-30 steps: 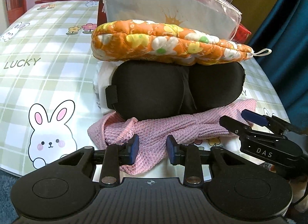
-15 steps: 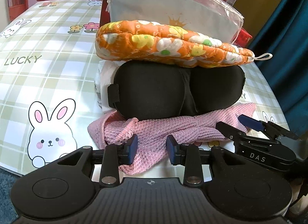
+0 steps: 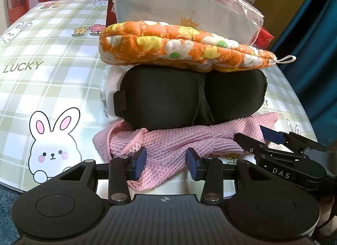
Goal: Organize soft objects
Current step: 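Close the left gripper on the pink knit cloth while the right gripper closes beside it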
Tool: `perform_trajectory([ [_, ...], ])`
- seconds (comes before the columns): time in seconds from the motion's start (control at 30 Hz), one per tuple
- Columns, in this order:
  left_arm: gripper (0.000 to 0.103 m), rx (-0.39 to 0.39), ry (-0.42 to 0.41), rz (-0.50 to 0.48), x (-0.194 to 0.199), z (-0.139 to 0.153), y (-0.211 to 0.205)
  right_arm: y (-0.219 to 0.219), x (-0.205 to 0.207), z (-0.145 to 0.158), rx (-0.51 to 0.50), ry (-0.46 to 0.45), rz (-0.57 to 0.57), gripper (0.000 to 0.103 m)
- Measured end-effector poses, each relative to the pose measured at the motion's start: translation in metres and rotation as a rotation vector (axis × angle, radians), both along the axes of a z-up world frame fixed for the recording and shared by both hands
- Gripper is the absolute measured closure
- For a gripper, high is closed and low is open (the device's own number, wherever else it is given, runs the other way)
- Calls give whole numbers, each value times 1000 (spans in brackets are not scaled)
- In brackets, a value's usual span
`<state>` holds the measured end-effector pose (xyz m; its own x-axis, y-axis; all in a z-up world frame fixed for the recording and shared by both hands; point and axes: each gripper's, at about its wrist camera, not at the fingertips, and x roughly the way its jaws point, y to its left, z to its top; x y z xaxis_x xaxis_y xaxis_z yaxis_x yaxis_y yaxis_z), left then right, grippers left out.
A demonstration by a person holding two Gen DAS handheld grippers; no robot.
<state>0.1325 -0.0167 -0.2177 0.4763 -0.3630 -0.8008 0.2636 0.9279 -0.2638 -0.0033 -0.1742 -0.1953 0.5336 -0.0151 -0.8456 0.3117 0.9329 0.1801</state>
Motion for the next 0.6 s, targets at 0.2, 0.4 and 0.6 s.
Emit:
perform_trajectory([
  [0.2, 56, 0, -10, 48, -4, 5, 8, 5, -1, 3, 31, -6, 30, 53],
  [0.4, 53, 9, -2, 54, 0, 3, 5, 10, -1, 5, 49, -11, 55, 59],
  [0.6, 43, 2, -12, 41, 3, -2, 0, 9, -3, 5, 66, -20, 58, 64],
])
